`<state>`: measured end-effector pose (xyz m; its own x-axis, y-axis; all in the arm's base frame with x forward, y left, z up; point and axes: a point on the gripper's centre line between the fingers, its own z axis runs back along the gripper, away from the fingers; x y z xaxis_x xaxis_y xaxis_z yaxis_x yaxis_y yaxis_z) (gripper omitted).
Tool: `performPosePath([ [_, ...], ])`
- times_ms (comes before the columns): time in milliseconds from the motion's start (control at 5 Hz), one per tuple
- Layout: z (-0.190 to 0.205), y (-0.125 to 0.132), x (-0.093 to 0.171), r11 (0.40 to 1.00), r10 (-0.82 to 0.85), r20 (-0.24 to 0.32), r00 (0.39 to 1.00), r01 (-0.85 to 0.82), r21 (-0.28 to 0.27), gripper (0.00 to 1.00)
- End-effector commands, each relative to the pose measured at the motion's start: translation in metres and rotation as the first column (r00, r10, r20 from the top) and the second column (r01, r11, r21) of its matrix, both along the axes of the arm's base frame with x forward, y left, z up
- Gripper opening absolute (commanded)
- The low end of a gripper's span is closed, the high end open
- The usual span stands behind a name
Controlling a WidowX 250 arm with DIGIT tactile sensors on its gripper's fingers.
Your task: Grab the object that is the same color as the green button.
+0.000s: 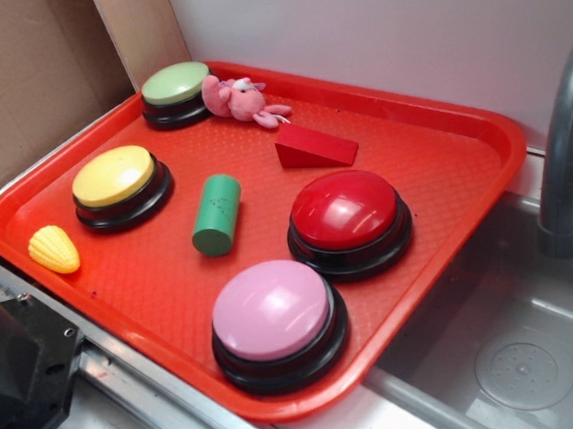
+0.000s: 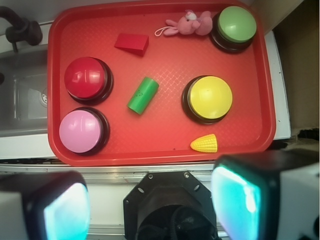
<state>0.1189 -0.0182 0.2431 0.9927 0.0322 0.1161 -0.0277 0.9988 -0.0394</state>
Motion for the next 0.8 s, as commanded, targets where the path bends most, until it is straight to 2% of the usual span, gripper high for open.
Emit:
performPosePath([
  [0,0.000,0.000,0.000,1.000,0.000,0.000,1.000,0.000,0.000,1.00],
  [200,-0.019,0.000,0.016,0.991,0.131,-0.017,0.991,-0.131,0.001,1.00],
  [400,-0.057,0.004,0.037,0.926,0.371,-0.012,0.928,-0.371,-0.066,1.00],
  [600,-0.096,0.004,0.058,0.855,0.517,-0.006,0.856,-0.517,-0.035,1.00],
])
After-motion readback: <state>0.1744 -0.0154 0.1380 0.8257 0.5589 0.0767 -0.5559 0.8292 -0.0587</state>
